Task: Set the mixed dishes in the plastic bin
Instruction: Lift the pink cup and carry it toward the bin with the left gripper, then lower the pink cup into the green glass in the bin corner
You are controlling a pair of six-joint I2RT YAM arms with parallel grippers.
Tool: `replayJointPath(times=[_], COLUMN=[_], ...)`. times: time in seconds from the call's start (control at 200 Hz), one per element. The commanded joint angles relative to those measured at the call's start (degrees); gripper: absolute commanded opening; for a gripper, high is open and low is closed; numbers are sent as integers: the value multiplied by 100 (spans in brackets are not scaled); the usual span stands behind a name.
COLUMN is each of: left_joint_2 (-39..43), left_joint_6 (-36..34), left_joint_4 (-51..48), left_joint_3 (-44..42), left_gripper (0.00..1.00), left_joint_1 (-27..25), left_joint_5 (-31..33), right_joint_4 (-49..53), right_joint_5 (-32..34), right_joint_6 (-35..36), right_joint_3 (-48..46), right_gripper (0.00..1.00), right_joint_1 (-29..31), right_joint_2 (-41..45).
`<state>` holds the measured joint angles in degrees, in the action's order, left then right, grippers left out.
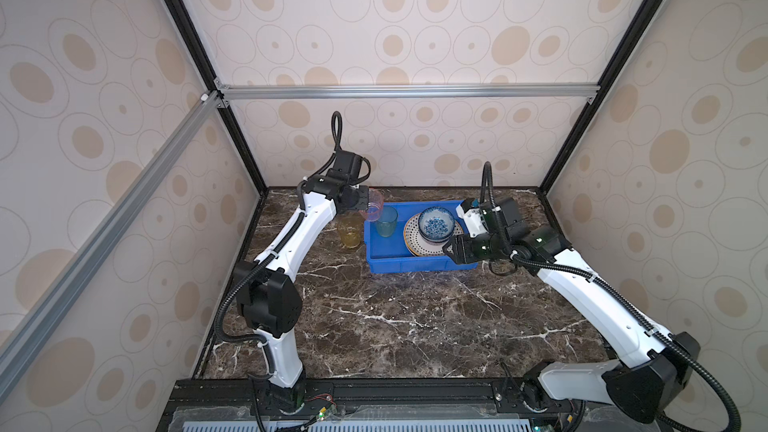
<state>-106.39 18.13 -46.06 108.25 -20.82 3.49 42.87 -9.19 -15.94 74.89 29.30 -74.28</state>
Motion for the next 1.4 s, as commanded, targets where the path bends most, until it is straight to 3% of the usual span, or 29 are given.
replayJointPath(times=[0.0, 1.396], left_joint_2=[-113, -1758], left_joint_6=[-104, -129], left_joint_4=[-131, -395], left_joint_3=[399, 2058], left_gripper=[0, 0], left_joint_1=[-114, -370], left_joint_5=[91, 275], right_joint_4=[125, 362], right_joint_5=[118, 602], right_joint_6=[112, 363], right_joint_3=[-64, 148], right_gripper=[62, 62], right_joint_1=[67, 67], right_joint_2=[118, -80])
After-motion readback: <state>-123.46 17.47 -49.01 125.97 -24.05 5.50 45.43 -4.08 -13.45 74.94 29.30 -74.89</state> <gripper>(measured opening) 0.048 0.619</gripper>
